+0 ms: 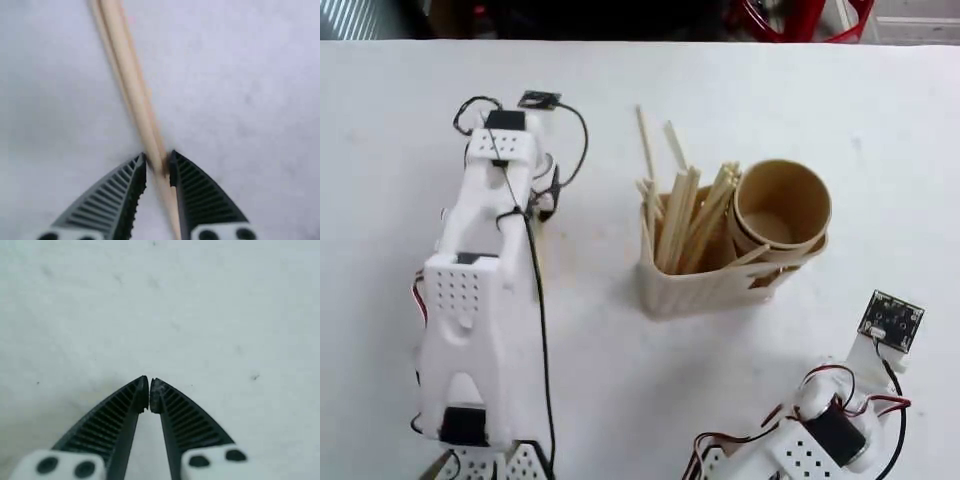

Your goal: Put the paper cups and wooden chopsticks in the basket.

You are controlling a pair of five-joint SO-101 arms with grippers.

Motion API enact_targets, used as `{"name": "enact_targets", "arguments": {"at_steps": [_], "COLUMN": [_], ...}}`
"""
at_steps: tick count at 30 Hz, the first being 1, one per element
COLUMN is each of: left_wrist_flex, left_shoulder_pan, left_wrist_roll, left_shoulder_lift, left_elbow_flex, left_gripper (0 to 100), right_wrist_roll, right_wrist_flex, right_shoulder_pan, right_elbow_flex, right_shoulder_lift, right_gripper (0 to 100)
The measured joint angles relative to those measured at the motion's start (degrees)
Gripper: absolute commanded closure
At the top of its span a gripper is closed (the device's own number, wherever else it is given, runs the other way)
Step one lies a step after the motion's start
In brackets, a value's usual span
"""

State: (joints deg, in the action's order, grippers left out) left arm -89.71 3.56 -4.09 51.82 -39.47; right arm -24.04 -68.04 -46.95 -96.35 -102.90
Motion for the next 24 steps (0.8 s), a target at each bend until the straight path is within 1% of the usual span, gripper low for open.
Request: {"name": "enact_targets", "arguments": {"at_steps": [7, 11, 14, 19, 24], "left_wrist_flex": [-2.5, -3.3, -4.4, -4.5, 0.9], "left_shoulder_pan": [0.2, 1.5, 2.5, 3.3, 3.5], "left_wrist_roll": [-9.4, -10.8, -13.5, -15.6, -17.1], "left_shoulder_lift": [0.0, -0.7, -4.1, -13.9, -23.6], "left_elbow_flex": [-0.1, -1.3, -1.1, 5.7, 17.6], "left_gripper": [91, 91, 91, 91, 91], "right_wrist_roll": [0.0, 0.0, 0.0, 0.0, 0.0], "right_wrist_flex": [0.0, 0.0, 0.0, 0.0, 0.0], "right_shoulder_pan": [0.0, 0.0, 0.0, 0.0, 0.0], "right_elbow_flex": [0.0, 0.0, 0.0, 0.0, 0.0], "right_shoulder_lift": [0.0, 0.0, 0.0, 0.0, 0.0], "right_gripper": [97.9, 97.9, 97.9, 97.9, 97.9]}}
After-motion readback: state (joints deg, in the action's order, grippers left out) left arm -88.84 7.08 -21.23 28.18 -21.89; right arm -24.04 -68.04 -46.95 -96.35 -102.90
